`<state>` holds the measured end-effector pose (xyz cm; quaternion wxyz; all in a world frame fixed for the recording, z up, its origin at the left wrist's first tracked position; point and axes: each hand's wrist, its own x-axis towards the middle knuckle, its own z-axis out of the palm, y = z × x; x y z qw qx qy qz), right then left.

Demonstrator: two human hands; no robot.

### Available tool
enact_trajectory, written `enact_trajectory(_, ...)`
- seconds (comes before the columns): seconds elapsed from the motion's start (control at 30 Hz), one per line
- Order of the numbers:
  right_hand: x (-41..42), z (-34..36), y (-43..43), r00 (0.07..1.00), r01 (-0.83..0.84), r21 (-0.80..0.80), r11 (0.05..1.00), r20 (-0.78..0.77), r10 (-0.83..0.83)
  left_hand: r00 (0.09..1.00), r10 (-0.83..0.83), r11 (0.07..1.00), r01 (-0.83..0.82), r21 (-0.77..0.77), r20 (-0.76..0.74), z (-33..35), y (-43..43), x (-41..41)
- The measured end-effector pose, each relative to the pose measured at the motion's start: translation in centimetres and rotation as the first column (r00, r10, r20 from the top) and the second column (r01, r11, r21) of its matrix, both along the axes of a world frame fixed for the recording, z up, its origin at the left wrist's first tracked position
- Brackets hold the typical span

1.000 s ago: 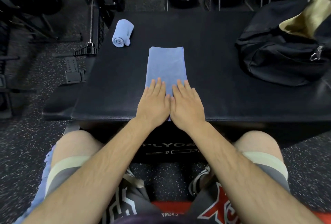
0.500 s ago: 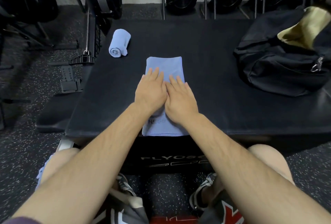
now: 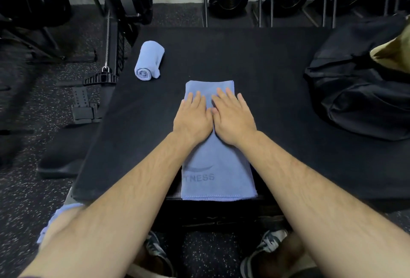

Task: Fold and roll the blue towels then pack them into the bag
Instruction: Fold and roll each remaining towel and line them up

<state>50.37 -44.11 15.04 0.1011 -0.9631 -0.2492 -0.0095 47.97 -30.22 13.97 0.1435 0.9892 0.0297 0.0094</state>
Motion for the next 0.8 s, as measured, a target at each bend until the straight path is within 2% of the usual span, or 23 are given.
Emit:
enact_trajectory(0.07,0.6,-0.8,-0.2,0.999,0.008,-0.004,1.000,-0.045,-0.008,0.999,0.034,0.999,-0.035,-0.040,-0.026,-0.6,0.5,-0.3)
enact_trajectory(0.17,1.8,-0.5,0.4,0.994,0.030,0.097,0.995,0.105,-0.041,0.995,0.019,0.998,-0.025,0.055,0.098,-0.1,0.3,1.0)
enact_trajectory(0.23,3.6,0.1,1.1,0.992,0.023,0.087,0.996,0.125,-0.033,0.994,0.018,0.996,-0.027,0.088,0.104,1.3,0.3,2.7)
enact_trajectory(0.33,5.6,-0.2,1.8,0.998,0.002,-0.040,0.999,-0.055,-0.004,0.999,-0.013,0.982,0.021,0.188,-0.042,1.5,0.7,4.8)
enact_trajectory(0.4,6.1,-0.8,1.9,0.990,-0.011,-0.076,0.997,-0.143,0.000,0.997,-0.014,0.968,0.034,0.248,-0.082,1.1,0.8,5.1)
enact_trajectory(0.57,7.5,-0.7,2.1,0.987,-0.006,-0.027,1.000,-0.161,0.002,0.996,-0.002,0.994,0.011,0.111,-0.086,0.9,1.3,7.0)
enact_trajectory(0.8,7.0,-0.3,2.2,0.987,0.020,-0.036,0.999,-0.161,-0.026,0.996,0.005,0.996,0.002,0.086,-0.087,0.4,1.6,7.3)
